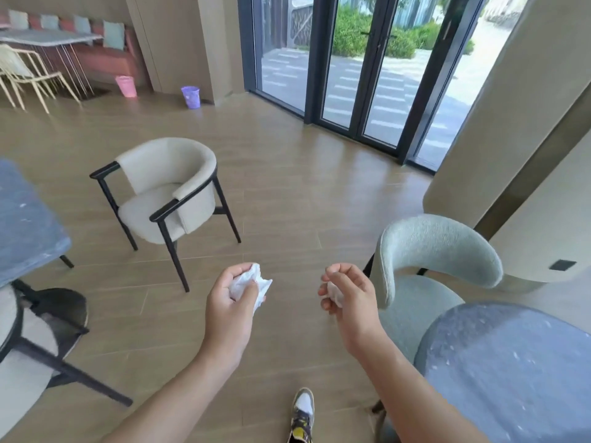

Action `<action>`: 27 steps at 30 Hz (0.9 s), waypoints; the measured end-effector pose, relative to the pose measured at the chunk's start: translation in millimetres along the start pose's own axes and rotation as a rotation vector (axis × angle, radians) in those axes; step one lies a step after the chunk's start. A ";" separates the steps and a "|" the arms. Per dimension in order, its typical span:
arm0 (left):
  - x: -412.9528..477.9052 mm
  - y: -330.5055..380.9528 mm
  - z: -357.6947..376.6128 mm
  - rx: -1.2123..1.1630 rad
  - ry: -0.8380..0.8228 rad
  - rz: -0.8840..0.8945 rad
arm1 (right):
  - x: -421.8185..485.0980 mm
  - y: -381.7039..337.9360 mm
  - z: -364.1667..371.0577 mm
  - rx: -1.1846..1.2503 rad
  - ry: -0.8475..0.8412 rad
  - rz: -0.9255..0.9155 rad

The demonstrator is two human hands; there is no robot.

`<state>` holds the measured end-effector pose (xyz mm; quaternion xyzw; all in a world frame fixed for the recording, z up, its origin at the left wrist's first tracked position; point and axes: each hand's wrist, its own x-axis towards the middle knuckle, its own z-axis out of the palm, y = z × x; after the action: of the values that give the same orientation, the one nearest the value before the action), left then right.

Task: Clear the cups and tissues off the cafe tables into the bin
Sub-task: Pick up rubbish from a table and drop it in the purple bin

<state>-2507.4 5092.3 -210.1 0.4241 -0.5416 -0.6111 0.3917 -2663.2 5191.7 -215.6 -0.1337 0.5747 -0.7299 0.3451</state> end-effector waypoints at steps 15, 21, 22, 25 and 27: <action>358.6 41.2 156.0 -0.008 0.065 0.015 | 391.2 -99.8 65.0 -0.051 -0.105 -0.017; 538.6 33.2 184.6 -0.055 0.074 0.019 | 558.0 -99.1 132.4 -0.073 -0.105 -0.003; 561.4 34.5 188.6 -0.054 0.066 0.016 | 577.4 -101.1 142.2 -0.074 -0.103 -0.001; 651.2 50.5 203.8 -0.059 0.040 0.016 | 656.6 -118.6 178.9 -0.066 -0.071 -0.013; 708.6 65.7 211.7 -0.049 0.041 0.023 | 708.1 -131.5 201.0 -0.067 -0.065 -0.019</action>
<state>-2942.0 4490.4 -200.0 0.4203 -0.5231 -0.6109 0.4201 -3104.4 4589.4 -174.7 -0.1742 0.5859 -0.7089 0.3518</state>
